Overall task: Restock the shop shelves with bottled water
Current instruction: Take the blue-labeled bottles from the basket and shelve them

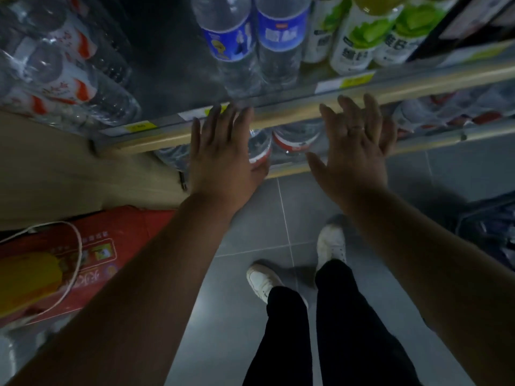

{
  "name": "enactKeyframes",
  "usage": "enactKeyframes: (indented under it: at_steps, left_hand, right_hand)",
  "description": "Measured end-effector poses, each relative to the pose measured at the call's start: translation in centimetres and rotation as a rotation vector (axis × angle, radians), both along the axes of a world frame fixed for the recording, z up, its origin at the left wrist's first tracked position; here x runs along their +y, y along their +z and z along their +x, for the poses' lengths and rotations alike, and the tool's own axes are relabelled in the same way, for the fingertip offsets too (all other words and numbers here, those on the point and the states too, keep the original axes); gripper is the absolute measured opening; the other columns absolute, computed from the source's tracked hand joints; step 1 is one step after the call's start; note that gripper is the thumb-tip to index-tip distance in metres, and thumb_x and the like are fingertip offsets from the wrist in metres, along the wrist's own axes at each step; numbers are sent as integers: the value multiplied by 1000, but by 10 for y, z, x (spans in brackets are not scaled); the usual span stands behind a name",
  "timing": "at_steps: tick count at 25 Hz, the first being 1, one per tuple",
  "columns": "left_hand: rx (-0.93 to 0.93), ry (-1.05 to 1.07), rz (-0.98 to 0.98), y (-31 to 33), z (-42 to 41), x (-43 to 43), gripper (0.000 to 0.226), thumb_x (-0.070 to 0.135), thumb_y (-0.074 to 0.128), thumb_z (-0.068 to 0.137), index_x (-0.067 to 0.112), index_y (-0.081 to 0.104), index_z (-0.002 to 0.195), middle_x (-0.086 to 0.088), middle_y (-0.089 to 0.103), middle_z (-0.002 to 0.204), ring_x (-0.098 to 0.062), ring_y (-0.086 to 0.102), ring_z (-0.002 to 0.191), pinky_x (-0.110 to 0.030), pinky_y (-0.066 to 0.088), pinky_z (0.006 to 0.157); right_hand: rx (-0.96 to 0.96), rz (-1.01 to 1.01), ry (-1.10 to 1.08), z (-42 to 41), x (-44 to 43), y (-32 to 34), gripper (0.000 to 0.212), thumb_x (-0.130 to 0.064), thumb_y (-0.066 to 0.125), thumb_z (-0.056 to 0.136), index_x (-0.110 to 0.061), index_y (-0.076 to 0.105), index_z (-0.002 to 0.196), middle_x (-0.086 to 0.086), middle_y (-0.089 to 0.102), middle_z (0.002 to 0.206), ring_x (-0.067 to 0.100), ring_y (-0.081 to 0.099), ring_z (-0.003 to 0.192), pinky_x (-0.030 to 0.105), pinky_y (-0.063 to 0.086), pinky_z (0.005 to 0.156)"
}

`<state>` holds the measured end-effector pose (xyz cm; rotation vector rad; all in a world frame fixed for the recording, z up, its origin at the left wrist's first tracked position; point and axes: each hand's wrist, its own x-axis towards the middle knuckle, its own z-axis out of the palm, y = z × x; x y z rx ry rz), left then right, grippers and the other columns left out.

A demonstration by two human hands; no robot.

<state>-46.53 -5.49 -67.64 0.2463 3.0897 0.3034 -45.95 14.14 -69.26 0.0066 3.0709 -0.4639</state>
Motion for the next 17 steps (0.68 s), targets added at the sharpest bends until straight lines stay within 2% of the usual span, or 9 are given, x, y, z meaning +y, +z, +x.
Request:
enactKeyframes:
  at_steps: [4, 9, 12, 15, 17]
  left_hand:
    - [-95, -118, -59, 6, 24, 35, 92, 48, 71, 78, 14, 27, 151, -10, 25, 159, -33, 19, 148, -50, 9, 119]
    - [-89, -281, -59, 1, 52, 105, 97, 46, 76, 73, 8, 30, 150, -18, 38, 152, -37, 34, 141, -53, 19, 116]
    - [-95, -375, -47, -12, 69, 165, 98, 46, 78, 70, 6, 34, 148, -21, 44, 147, -39, 42, 136, -55, 27, 112]
    - [-95, -487, -35, -24, 83, 229, 98, 44, 81, 68, 3, 36, 146, -23, 47, 144, -41, 45, 133, -60, 33, 108]
    - [-125, -548, -38, -27, 93, 271, 98, 43, 79, 71, 3, 34, 147, -24, 44, 146, -42, 42, 135, -60, 31, 110]
  right_hand:
    - [-135, 81, -53, 42, 32, 3, 79, -42, 62, 86, -28, 21, 152, 9, 8, 162, 31, -3, 149, 57, -4, 114]
    - [-290, 67, -228, 91, 97, 2, 82, -48, 55, 89, -30, 9, 154, 6, 2, 163, 28, -1, 149, 57, -5, 116]
    - [-322, 54, -349, 124, 147, -3, 83, -47, 56, 88, -27, 10, 154, 6, 3, 163, 27, 2, 149, 56, -2, 118]
    - [-336, 61, -443, 156, 201, -6, 84, -47, 57, 88, -26, 10, 154, 6, 5, 162, 26, 2, 149, 53, -3, 117]
    - [-361, 43, -502, 177, 237, -8, 84, -46, 58, 89, -27, 8, 154, 4, 4, 162, 26, -1, 149, 53, -6, 117]
